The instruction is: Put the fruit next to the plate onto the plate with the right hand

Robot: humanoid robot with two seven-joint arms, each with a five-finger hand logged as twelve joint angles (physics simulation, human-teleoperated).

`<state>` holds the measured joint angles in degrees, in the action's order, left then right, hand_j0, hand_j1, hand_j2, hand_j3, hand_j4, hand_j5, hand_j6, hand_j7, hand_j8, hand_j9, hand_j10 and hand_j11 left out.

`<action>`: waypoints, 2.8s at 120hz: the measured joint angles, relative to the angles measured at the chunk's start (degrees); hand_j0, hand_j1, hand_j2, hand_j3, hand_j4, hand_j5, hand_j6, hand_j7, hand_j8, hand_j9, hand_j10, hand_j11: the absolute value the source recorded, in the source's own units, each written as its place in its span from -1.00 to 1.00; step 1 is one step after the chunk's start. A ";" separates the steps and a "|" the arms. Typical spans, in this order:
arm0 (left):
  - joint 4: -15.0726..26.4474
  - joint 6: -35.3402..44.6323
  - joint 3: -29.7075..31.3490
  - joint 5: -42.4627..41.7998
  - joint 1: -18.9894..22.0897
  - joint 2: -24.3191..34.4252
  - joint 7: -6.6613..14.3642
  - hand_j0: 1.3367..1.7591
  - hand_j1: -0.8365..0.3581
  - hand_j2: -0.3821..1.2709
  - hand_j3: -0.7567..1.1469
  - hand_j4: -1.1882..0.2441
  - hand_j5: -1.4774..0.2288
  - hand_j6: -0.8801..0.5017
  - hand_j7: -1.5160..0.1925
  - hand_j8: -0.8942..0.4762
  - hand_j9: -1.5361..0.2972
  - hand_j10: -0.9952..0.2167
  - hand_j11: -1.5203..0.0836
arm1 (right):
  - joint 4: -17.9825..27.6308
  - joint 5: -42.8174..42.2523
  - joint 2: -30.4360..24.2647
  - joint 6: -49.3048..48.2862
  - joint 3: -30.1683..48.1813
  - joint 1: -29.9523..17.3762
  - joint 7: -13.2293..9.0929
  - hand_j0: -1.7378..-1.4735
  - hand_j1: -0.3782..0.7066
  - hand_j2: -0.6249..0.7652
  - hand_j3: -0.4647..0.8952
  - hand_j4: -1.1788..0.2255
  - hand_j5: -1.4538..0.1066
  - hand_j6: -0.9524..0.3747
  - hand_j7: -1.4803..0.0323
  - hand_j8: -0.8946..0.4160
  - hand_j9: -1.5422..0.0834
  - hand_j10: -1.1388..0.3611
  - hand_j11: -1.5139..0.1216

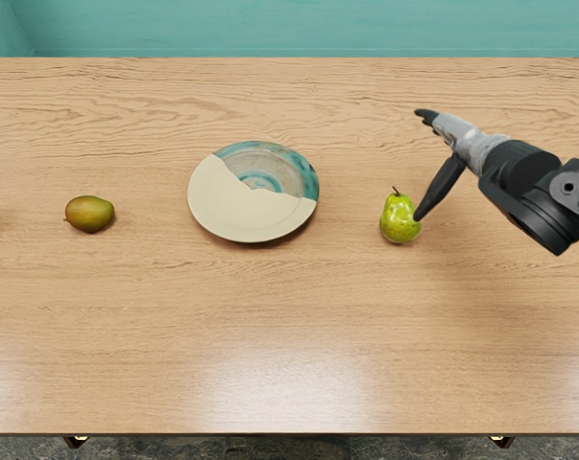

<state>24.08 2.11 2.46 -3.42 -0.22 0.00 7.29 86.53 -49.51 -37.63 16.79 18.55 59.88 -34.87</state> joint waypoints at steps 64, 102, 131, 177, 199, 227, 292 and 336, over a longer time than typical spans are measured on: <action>0.00 0.00 0.01 0.00 0.05 0.00 0.00 0.52 0.98 -0.54 -0.21 0.66 0.73 0.27 0.77 0.31 0.68 0.64 0.90 | -0.09 -10.42 8.69 17.81 -0.40 -11.44 -0.13 -0.40 -0.78 -0.12 -0.32 0.57 0.74 0.32 0.83 0.25 0.78 0.42 0.73; 0.00 0.00 0.00 0.00 -0.02 0.00 0.00 0.52 0.98 -0.54 -0.21 0.66 0.73 0.27 0.77 0.31 0.68 0.64 0.90 | -0.05 -10.59 8.49 18.19 -0.31 -13.44 -0.07 -0.40 -0.08 -0.19 -0.32 0.14 0.23 -0.14 0.30 -0.21 0.28 0.01 0.24; 0.00 0.00 -0.02 0.02 0.00 0.00 0.00 0.52 0.98 -0.54 -0.21 0.66 0.73 0.27 0.77 0.31 0.68 0.64 0.90 | -0.22 -12.08 9.04 18.04 -0.13 -14.41 -0.13 -0.38 0.27 0.19 -0.32 0.09 0.14 -0.09 0.16 -0.21 0.17 -0.12 0.13; 0.00 0.00 -0.05 0.02 0.05 0.00 0.00 0.52 0.98 -0.54 -0.21 0.66 0.73 0.27 0.77 0.31 0.68 0.64 0.90 | -4.80 -12.30 12.58 18.00 -0.16 -14.05 -0.15 -0.32 0.08 0.12 -0.32 0.07 0.09 -0.10 0.10 -0.23 0.10 -0.17 0.06; 0.00 0.00 -0.01 0.01 -0.04 0.00 0.00 0.52 0.98 -0.54 -0.21 0.66 0.73 0.27 0.77 0.31 0.68 0.64 0.90 | -6.18 -10.87 13.70 18.17 0.11 -11.97 -0.20 -0.34 -0.01 0.17 -0.32 -0.02 -0.01 -0.19 0.02 -0.28 0.03 -0.21 -0.01; 0.00 0.00 0.00 0.00 0.05 0.00 0.00 0.52 0.98 -0.54 -0.21 0.66 0.73 0.27 0.77 0.31 0.68 0.64 0.90 | -6.44 -10.05 17.11 18.23 0.48 -6.21 -0.23 -0.37 -0.04 0.20 -0.32 -0.05 -0.05 -0.23 0.01 -0.30 0.02 -0.23 -0.01; 0.00 0.00 0.01 0.00 0.05 0.00 0.00 0.52 0.98 -0.54 -0.20 0.66 0.73 0.27 0.77 0.31 0.68 0.64 0.90 | -6.59 -10.09 28.44 14.14 0.48 -1.70 -0.15 -0.39 -0.41 0.14 -0.32 0.25 0.36 0.05 0.44 -0.01 0.42 0.11 0.39; 0.00 0.00 0.02 0.00 0.05 0.00 0.00 0.52 0.98 -0.54 -0.20 0.66 0.73 0.27 0.77 0.31 0.68 0.64 0.90 | -5.19 5.41 13.77 -19.85 25.05 -13.86 10.02 -0.40 -0.86 -0.06 -0.32 0.61 0.78 0.37 0.87 0.30 0.82 0.45 0.77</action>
<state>24.08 2.11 2.48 -3.42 -0.18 0.00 7.29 81.34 -44.09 -23.86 -3.05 43.59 46.02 -24.85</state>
